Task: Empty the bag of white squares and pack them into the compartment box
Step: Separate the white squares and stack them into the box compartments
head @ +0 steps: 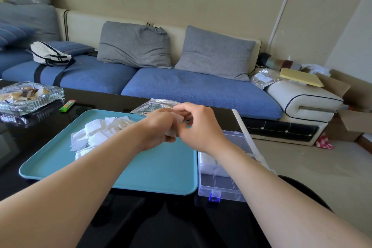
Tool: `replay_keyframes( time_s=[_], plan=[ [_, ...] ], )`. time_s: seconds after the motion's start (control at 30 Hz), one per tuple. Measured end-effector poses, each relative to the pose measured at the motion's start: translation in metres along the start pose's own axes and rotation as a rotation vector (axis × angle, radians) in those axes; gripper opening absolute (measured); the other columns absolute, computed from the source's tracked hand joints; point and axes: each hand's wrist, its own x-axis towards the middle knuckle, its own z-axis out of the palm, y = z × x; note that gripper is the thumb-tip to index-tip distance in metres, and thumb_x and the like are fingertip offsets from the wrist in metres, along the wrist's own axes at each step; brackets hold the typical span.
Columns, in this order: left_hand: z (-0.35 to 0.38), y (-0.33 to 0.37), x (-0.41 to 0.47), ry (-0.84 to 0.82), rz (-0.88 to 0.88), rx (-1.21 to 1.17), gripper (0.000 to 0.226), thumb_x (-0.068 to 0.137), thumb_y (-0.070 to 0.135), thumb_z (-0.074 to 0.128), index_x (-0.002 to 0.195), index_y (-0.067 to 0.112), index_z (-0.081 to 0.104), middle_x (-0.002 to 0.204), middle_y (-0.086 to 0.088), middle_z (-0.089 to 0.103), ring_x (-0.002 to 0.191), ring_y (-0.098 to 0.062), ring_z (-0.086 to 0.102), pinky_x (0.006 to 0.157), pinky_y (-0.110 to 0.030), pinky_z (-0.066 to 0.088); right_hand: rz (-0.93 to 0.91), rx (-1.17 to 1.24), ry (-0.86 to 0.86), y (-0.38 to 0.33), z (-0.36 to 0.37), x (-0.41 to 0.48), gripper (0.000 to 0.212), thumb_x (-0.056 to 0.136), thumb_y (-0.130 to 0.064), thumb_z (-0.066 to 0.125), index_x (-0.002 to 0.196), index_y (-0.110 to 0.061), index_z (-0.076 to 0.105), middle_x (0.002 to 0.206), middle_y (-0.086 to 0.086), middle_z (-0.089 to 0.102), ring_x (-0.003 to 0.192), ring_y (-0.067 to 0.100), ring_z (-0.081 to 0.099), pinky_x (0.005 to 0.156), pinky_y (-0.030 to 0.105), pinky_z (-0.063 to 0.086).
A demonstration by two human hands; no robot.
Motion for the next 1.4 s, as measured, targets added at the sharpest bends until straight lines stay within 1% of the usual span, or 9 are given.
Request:
replay_keyframes(
  time_s=[0.1,0.27,0.43,0.6,0.73,0.83,0.93,1.17,1.4],
  plan=[
    [0.001,0.001,-0.001,-0.043,0.004,0.054,0.035,0.096,-0.002,0.036,0.093,0.012,0.068,0.072,-0.009,0.046,0.054,-0.013,0.05,0.066,-0.033,0.036,0.126,0.052,0.01,0.001,-0.004,0.006,0.012,0.091,-0.025,0.073,0.101,-0.021,0.08,0.076,-0.01,0.076,0.073,0.006,0.071,0.077,0.031,0.06],
    [0.006,-0.005,0.0,0.026,0.078,0.178,0.019,0.097,0.006,0.047,0.109,0.012,0.061,0.076,-0.011,0.062,0.071,-0.021,0.06,0.072,-0.038,0.05,0.205,0.111,-0.08,-0.001,-0.011,0.004,0.009,0.091,-0.018,0.072,0.086,-0.021,0.078,0.071,-0.006,0.077,0.064,0.011,0.074,0.07,0.03,0.062],
    [0.008,-0.023,0.006,0.169,0.179,0.834,0.038,0.091,0.019,0.052,0.129,0.019,0.054,0.108,-0.002,0.07,0.097,-0.024,0.062,0.073,-0.034,0.048,0.263,0.012,0.03,0.004,-0.033,0.001,0.018,0.095,-0.013,0.056,0.093,-0.02,0.073,0.081,-0.013,0.071,0.069,-0.008,0.059,0.058,0.007,0.04],
    [0.03,-0.03,-0.004,0.092,0.344,1.404,0.036,0.094,0.017,0.045,0.128,0.02,0.054,0.123,-0.003,0.063,0.112,-0.03,0.059,0.09,-0.042,0.051,0.427,-0.084,-0.035,0.029,-0.06,-0.011,0.022,0.099,-0.016,0.052,0.095,-0.022,0.073,0.097,-0.013,0.069,0.094,0.006,0.062,0.068,0.01,0.045],
    [0.053,-0.036,-0.008,-0.014,0.449,1.501,0.035,0.099,0.019,0.043,0.132,0.021,0.051,0.125,-0.002,0.056,0.115,-0.028,0.053,0.093,-0.039,0.046,0.558,-0.162,-0.022,0.047,-0.081,-0.023,0.028,0.096,-0.014,0.049,0.091,-0.012,0.077,0.107,-0.004,0.068,0.106,0.018,0.061,0.089,0.044,0.061],
    [0.067,-0.042,-0.008,-0.062,0.564,1.573,0.037,0.103,0.025,0.041,0.14,0.022,0.045,0.135,-0.002,0.049,0.117,-0.026,0.05,0.1,-0.038,0.044,0.636,-0.276,-0.045,0.064,-0.097,-0.032,0.028,0.095,-0.009,0.047,0.089,0.008,0.067,0.096,0.013,0.065,0.1,0.033,0.065,0.073,0.037,0.055],
    [0.081,-0.049,-0.006,-0.093,0.67,1.608,0.048,0.107,0.037,0.038,0.153,0.024,0.032,0.149,-0.003,0.039,0.128,-0.027,0.047,0.105,-0.039,0.043,0.735,-0.432,-0.079,0.081,-0.11,-0.045,0.012,0.098,-0.016,0.054,0.094,-0.005,0.059,0.089,0.009,0.06,0.077,0.028,0.063,0.054,0.029,0.039],
    [0.098,-0.055,-0.001,-0.232,0.671,1.55,0.061,0.108,0.037,0.037,0.163,0.033,0.013,0.165,0.005,0.023,0.136,-0.025,0.041,0.114,-0.042,0.038,0.869,-0.494,-0.224,0.098,-0.124,-0.06,0.024,0.093,-0.017,0.06,0.114,-0.006,0.061,0.094,0.005,0.061,0.076,0.017,0.06,0.057,0.028,0.045],
    [0.094,-0.056,0.003,-0.305,0.605,1.497,0.061,0.101,0.023,0.042,0.159,0.036,0.029,0.164,0.012,0.033,0.141,-0.02,0.038,0.116,-0.04,0.038,0.828,-0.462,-0.291,0.111,-0.123,-0.063,0.032,0.092,-0.019,0.068,0.123,-0.01,0.069,0.108,0.005,0.069,0.087,0.019,0.067,0.075,0.033,0.058]
  ],
)
